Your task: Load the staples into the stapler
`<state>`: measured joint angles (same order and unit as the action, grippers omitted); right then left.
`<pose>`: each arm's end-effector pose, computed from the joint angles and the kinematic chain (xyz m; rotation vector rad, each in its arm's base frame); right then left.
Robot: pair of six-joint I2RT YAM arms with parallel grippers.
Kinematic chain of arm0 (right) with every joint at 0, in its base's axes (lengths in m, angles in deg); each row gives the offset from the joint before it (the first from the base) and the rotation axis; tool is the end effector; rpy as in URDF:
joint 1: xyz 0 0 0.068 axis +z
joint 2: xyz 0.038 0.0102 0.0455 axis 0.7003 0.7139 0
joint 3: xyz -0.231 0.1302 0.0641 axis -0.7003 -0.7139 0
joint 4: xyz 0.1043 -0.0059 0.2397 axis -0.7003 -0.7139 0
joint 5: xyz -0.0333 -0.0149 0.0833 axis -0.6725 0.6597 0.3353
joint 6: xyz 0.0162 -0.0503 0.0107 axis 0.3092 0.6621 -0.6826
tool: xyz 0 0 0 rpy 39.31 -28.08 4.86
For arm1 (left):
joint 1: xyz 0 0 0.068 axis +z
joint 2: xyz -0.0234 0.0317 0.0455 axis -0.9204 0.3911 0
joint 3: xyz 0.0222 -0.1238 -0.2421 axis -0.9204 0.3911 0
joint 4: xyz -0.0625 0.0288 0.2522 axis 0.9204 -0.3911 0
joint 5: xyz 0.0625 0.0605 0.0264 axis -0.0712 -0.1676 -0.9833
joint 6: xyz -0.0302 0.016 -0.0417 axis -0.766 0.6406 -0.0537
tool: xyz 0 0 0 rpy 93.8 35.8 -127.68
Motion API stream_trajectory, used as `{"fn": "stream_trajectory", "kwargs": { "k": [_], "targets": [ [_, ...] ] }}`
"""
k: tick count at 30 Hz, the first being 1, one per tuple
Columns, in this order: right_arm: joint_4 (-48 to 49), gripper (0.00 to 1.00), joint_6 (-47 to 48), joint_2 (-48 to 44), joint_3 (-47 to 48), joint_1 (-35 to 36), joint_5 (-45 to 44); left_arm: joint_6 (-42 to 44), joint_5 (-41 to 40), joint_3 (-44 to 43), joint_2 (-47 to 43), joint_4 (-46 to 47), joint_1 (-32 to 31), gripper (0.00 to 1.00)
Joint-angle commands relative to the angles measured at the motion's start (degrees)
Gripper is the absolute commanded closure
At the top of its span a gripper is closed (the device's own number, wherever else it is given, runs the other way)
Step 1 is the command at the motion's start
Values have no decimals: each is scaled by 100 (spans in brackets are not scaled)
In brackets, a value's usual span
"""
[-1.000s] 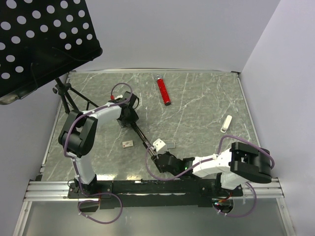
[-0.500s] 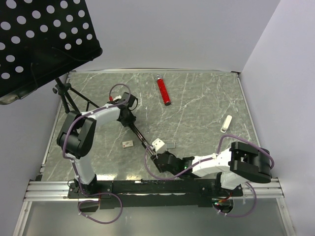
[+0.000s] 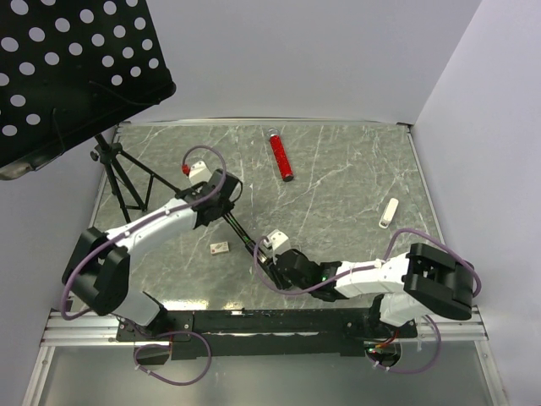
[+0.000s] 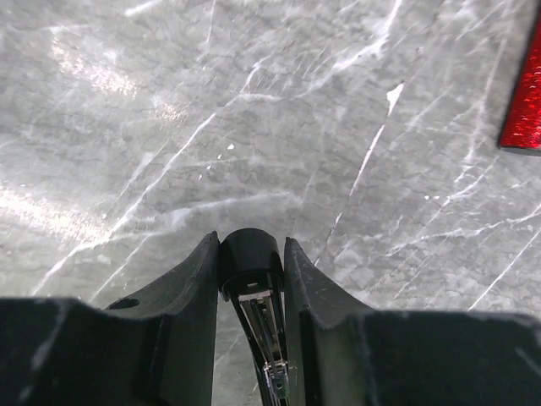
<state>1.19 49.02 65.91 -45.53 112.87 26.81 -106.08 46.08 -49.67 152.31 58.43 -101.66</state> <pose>0.1021 0.2299 0.1434 -0.8187 2.1248 0.4875 0.2621 -0.1618 0.2333 -0.7393 2.2788 -0.1899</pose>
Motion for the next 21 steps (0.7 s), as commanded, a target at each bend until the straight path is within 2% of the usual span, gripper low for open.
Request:
{"fn": "stream_trajectory", "kwargs": {
  "k": [1,9,12,18,21],
  "targets": [
    [177,86,2,-156,-16,-294,93,-490,58,303,-318,-56,-733,85],
    [186,85,73,-113,160,-330,181,-781,-373,322,-257,-46,-1365,82],
    [195,85,90,-112,195,-321,181,-755,-566,260,-160,-38,-1489,77],
    [256,85,20,-244,64,-365,243,-553,-734,418,-318,252,-1569,58],
    [309,85,-24,-297,2,-426,286,-421,-707,488,-362,393,-1595,52]
  ]
}}
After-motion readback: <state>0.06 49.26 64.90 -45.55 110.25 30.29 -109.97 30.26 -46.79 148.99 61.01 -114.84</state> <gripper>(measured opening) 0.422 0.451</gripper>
